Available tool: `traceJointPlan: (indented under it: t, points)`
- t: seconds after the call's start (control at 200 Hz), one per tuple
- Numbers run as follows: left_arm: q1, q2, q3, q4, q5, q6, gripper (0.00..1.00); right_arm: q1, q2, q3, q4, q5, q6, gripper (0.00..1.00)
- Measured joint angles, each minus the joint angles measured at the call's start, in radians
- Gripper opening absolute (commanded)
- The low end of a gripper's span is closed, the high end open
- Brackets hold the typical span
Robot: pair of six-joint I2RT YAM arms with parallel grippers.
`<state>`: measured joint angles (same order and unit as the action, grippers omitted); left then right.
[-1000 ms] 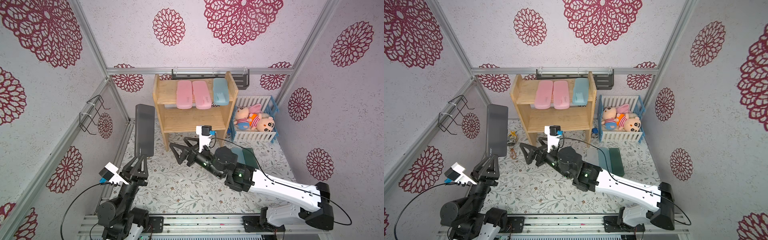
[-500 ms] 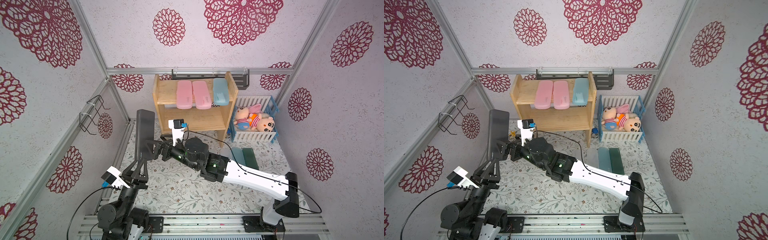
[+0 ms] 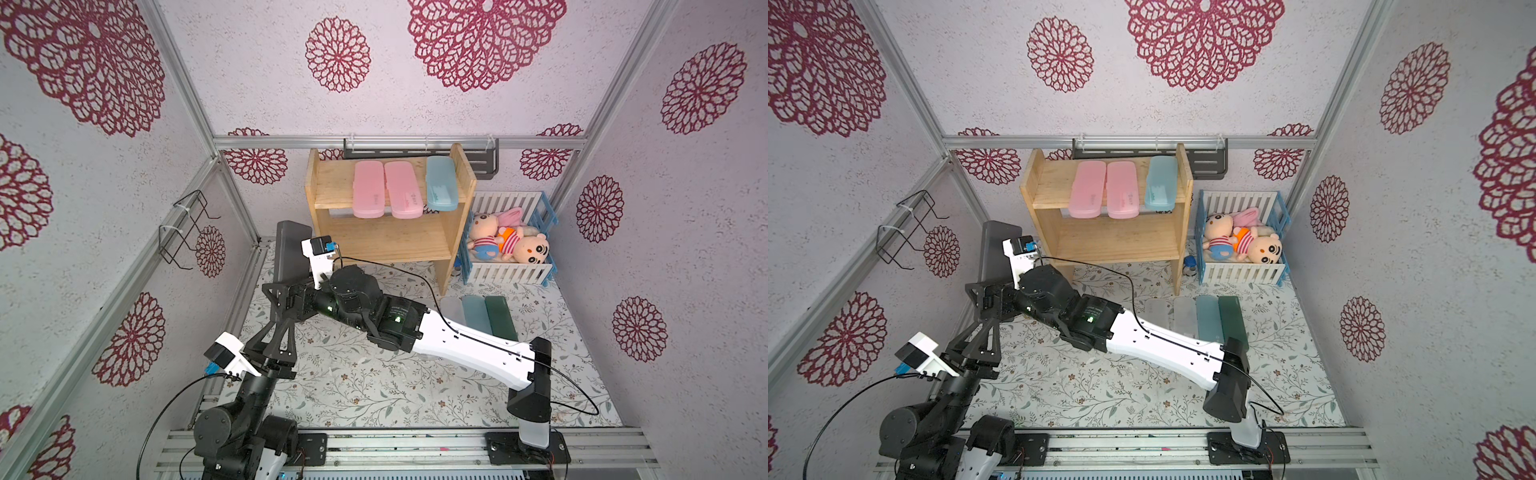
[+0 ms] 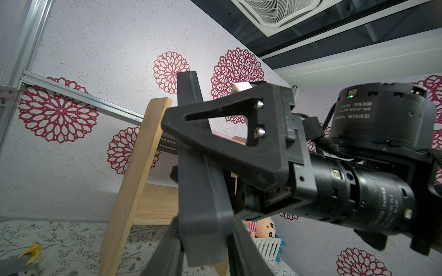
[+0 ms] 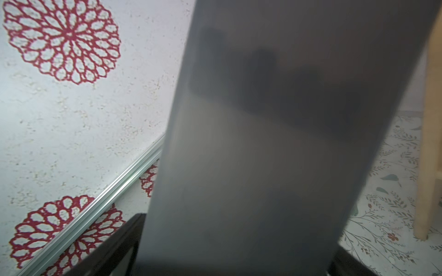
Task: Remove the pencil cases from the shelf
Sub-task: Pick up the pencil case from the shelf, then place the pencil case at the center of the board.
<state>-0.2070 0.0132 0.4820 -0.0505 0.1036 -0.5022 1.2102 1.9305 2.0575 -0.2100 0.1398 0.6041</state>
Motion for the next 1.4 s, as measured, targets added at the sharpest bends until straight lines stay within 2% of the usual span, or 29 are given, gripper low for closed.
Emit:
traceJointPlan:
  t: [0.155, 0.28, 0.355, 0.375, 0.405, 0.43, 0.45, 0.49, 0.53, 0.545, 0.625, 0.835, 0.86, 1.006, 1.106, 1.216, 1.401]
  points:
    - [0.0, 0.0, 0.006, -0.028, 0.003, 0.007, 0.0, 0.004, 0.0, 0.002, -0.012, 0.008, 0.01, 0.82]
    - [0.0, 0.0, 0.006, -0.058, 0.011, 0.02, 0.0, 0.014, 0.0, 0.004, -0.014, 0.029, 0.016, 0.57]
    - [0.0, 0.0, 0.006, -0.061, 0.014, 0.023, 0.0, 0.016, -0.001, 0.003, -0.016, 0.038, 0.01, 0.55]
    - [0.0, 0.0, 0.005, -0.062, 0.014, 0.022, 0.07, 0.016, -0.001, 0.003, -0.017, 0.04, 0.01, 0.55]
    - [0.0, 0.0, 0.005, -0.064, 0.013, 0.02, 0.24, 0.016, -0.001, 0.003, -0.018, 0.042, 0.009, 0.54]
    - [0.0, 0.0, 0.005, -0.066, 0.013, 0.021, 0.44, 0.016, -0.002, 0.001, -0.019, 0.043, 0.008, 0.53]
    - [0.0, 0.0, 0.005, -0.066, 0.012, 0.02, 0.56, 0.016, -0.003, -0.001, -0.022, 0.047, 0.0, 0.53]
    - [0.0, -0.001, 0.006, -0.057, 0.003, 0.017, 0.71, 0.016, -0.011, -0.013, -0.04, 0.055, -0.012, 0.53]
    - [0.0, -0.001, 0.007, -0.051, -0.008, 0.015, 0.92, 0.012, -0.024, -0.037, -0.055, 0.069, -0.022, 0.53]
    - [0.0, -0.001, 0.009, -0.059, -0.009, 0.019, 0.95, 0.011, -0.03, -0.048, -0.054, 0.072, -0.021, 0.53]
    - [0.0, -0.001, 0.01, -0.091, -0.019, 0.011, 0.96, -0.003, -0.084, -0.134, -0.051, 0.102, -0.037, 0.53]
    - [0.0, -0.002, 0.026, -0.111, -0.099, -0.023, 1.0, -0.055, -0.328, -0.564, -0.079, 0.176, -0.032, 0.53]
    - [0.0, -0.002, 0.024, -0.112, -0.101, -0.031, 0.97, -0.06, -0.351, -0.612, -0.081, 0.182, -0.024, 0.54]
    - [0.0, -0.002, -0.013, -0.105, -0.11, -0.091, 0.97, -0.094, -0.465, -0.914, -0.067, 0.176, 0.037, 0.54]
    - [0.0, -0.002, -0.044, -0.105, -0.109, -0.122, 0.97, -0.148, -0.493, -1.083, -0.061, 0.153, 0.074, 0.55]
    - [0.0, -0.002, -0.064, -0.105, -0.112, -0.145, 0.97, -0.227, -0.49, -1.179, -0.064, 0.125, 0.098, 0.56]
    - [0.0, 0.0, -0.074, -0.105, -0.116, -0.161, 0.97, -0.306, -0.429, -1.174, -0.018, 0.09, 0.096, 0.57]
